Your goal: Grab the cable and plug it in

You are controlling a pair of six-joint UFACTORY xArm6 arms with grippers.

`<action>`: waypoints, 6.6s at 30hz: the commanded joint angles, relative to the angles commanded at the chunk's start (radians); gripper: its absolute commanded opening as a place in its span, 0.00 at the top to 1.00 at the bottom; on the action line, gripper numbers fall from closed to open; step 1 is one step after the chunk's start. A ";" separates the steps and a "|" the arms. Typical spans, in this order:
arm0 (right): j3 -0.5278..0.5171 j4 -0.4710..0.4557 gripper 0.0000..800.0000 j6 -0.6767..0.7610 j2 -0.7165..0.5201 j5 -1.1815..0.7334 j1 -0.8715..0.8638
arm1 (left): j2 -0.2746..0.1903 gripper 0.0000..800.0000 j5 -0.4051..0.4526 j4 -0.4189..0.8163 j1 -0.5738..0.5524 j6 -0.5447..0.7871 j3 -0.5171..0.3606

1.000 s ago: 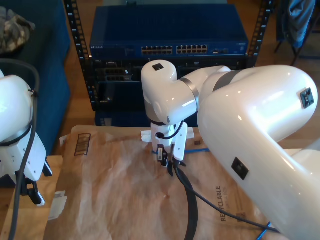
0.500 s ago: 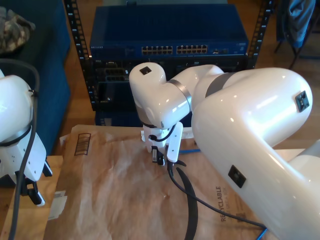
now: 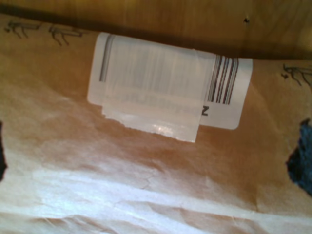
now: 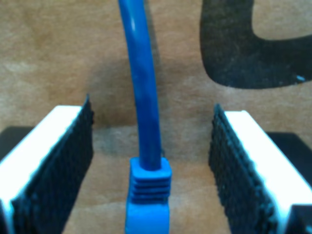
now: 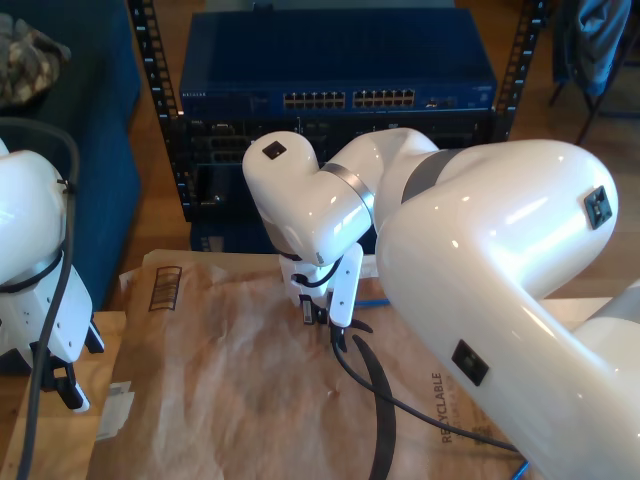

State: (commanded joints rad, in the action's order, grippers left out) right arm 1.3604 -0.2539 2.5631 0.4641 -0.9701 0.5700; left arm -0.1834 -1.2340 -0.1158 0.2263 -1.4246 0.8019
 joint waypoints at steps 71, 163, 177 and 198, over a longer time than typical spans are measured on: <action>-0.419 0.631 0.99 -0.694 -0.954 -0.479 -0.572 | -0.005 0.00 -0.176 -0.328 -0.295 -0.043 0.387; 0.038 0.830 0.99 -0.635 -0.806 -0.512 -0.351 | -0.002 0.20 -0.560 -0.819 -0.238 -0.114 0.733; 0.046 0.832 0.99 -0.635 -0.807 -0.516 -0.351 | -0.003 0.22 -0.560 -0.822 -0.236 -0.104 0.710; 0.044 0.832 0.99 -0.634 -0.806 -0.514 -0.350 | -0.005 0.57 -0.549 -0.821 -0.233 -0.107 0.713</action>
State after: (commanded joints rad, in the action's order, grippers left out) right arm 1.4049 0.5777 1.9295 -0.3414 -1.4841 0.2202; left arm -0.1880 -1.7833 -0.9367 -0.0069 -1.5321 1.5154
